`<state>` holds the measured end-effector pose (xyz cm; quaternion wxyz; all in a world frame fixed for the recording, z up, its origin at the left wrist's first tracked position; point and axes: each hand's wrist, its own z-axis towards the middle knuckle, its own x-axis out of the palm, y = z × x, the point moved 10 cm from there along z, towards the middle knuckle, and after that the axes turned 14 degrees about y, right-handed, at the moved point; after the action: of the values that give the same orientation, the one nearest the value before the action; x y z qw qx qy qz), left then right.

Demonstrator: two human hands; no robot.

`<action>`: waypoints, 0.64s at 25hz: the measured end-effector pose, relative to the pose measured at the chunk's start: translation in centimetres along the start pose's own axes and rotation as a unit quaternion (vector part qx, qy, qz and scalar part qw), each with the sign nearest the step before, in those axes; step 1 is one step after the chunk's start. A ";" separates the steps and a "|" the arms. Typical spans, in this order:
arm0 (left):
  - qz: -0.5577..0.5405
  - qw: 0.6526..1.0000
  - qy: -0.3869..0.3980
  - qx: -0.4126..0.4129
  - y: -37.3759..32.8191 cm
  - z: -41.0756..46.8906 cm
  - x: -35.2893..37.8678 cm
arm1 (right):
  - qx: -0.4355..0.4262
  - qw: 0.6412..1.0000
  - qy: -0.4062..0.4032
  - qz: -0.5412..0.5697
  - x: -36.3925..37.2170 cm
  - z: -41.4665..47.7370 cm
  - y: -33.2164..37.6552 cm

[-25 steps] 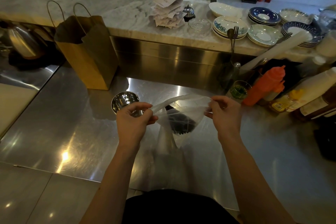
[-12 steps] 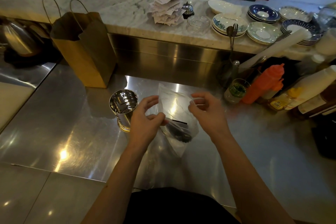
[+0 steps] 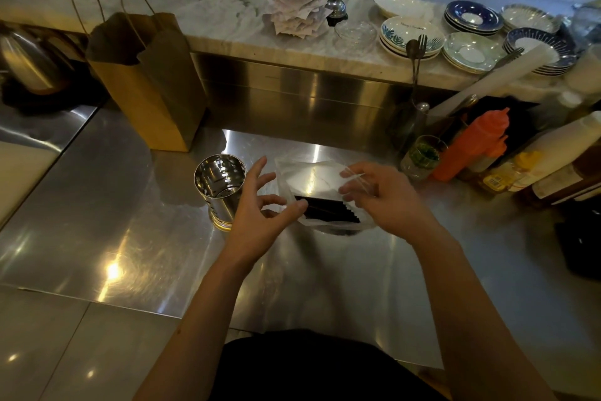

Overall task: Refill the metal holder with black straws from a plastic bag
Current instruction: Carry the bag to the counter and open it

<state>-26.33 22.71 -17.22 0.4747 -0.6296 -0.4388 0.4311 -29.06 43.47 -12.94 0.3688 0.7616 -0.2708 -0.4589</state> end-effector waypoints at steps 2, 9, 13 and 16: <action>0.026 1.000 0.003 0.000 0.2 -0.2 -0.2 | -0.014 1.000 0.013 -0.013 -0.6 0.0 0.7; 0.012 0.999 -0.020 0.021 -0.3 0.2 -0.8 | -0.033 0.996 0.055 0.064 -0.5 0.3 0.6; 0.022 0.999 0.046 0.011 0.7 0.1 -0.3 | -0.031 0.997 0.036 0.060 -0.9 0.5 -0.4; 0.070 0.996 0.057 0.013 0.9 0.0 0.8 | 0.005 1.000 -0.009 -0.002 -0.9 0.6 -1.4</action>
<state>-26.04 23.37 -18.20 0.4759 -0.6760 -0.3598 0.4325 -29.91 44.78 -13.78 0.3613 0.7597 -0.2747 -0.4656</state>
